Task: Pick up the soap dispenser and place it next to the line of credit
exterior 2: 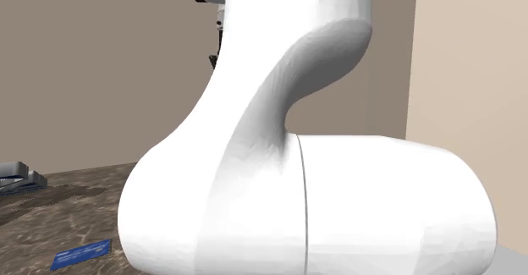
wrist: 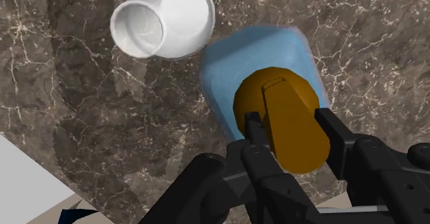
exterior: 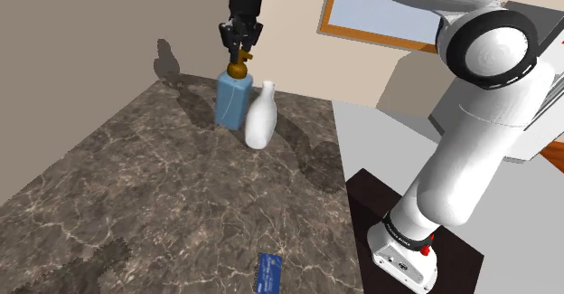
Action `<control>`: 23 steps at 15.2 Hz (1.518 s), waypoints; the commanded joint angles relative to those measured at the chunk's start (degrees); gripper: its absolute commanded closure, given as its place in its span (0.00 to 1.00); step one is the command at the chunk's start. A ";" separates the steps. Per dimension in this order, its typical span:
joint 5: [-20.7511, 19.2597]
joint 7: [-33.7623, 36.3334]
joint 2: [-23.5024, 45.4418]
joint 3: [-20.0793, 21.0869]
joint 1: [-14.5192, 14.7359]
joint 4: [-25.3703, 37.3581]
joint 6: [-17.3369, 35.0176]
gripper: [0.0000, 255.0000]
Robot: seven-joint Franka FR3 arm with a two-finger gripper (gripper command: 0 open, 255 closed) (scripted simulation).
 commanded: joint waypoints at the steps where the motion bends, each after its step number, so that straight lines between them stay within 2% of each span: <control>1: 1.04 0.35 -4.17 0.22 -0.06 -3.46 -0.57 1.00; 6: 3.19 2.18 -12.28 1.03 0.73 -8.24 -3.51 1.00; 12: 5.63 4.90 -20.53 2.09 2.06 -11.02 -8.49 1.00; 23: 9.78 12.08 -31.00 4.85 4.90 -8.45 -20.44 1.00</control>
